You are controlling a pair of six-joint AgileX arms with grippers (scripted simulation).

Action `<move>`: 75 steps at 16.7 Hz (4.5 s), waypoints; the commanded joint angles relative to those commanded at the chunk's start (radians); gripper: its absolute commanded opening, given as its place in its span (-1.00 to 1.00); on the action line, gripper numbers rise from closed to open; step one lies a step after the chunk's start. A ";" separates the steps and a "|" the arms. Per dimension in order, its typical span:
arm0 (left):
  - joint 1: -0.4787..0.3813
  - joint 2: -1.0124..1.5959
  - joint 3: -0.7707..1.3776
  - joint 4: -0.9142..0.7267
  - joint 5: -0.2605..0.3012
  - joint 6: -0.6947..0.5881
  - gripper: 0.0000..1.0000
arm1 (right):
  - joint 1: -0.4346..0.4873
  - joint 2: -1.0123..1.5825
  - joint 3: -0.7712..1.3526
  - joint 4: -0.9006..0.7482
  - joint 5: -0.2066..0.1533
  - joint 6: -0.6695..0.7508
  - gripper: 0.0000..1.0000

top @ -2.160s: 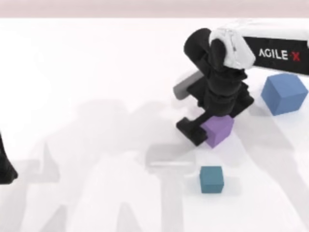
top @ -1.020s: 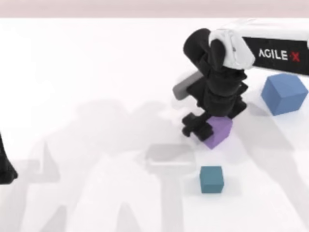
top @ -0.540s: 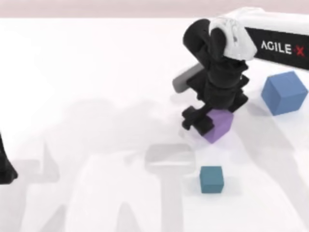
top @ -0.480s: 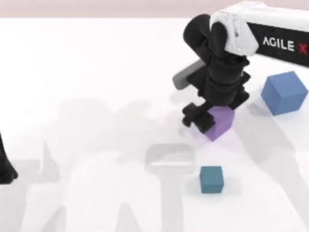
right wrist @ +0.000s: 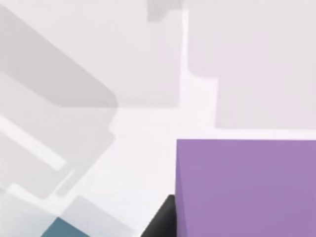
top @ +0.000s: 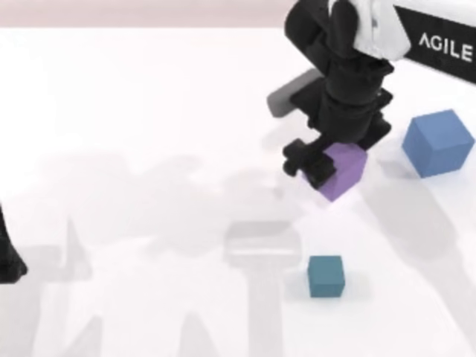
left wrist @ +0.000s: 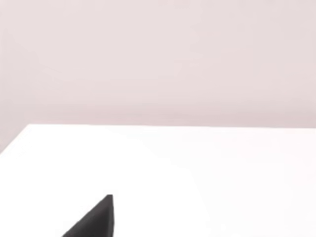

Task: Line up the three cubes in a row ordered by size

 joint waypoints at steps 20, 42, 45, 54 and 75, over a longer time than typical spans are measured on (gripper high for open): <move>0.000 0.000 0.000 0.000 0.000 0.000 1.00 | 0.328 -0.214 -0.242 0.026 0.015 1.018 -1.00; 0.000 0.000 0.000 0.000 0.000 0.000 1.00 | 0.333 -0.143 -0.423 0.279 0.016 1.025 -0.25; 0.000 0.000 0.000 0.000 0.000 0.000 1.00 | 0.333 -0.143 -0.423 0.279 0.016 1.025 0.21; 0.000 0.000 0.000 0.000 0.000 0.000 1.00 | 0.333 -0.143 -0.423 0.279 0.016 1.025 1.00; 0.000 0.000 0.000 0.000 0.000 0.000 1.00 | 0.309 -0.198 -0.222 0.020 0.015 0.989 1.00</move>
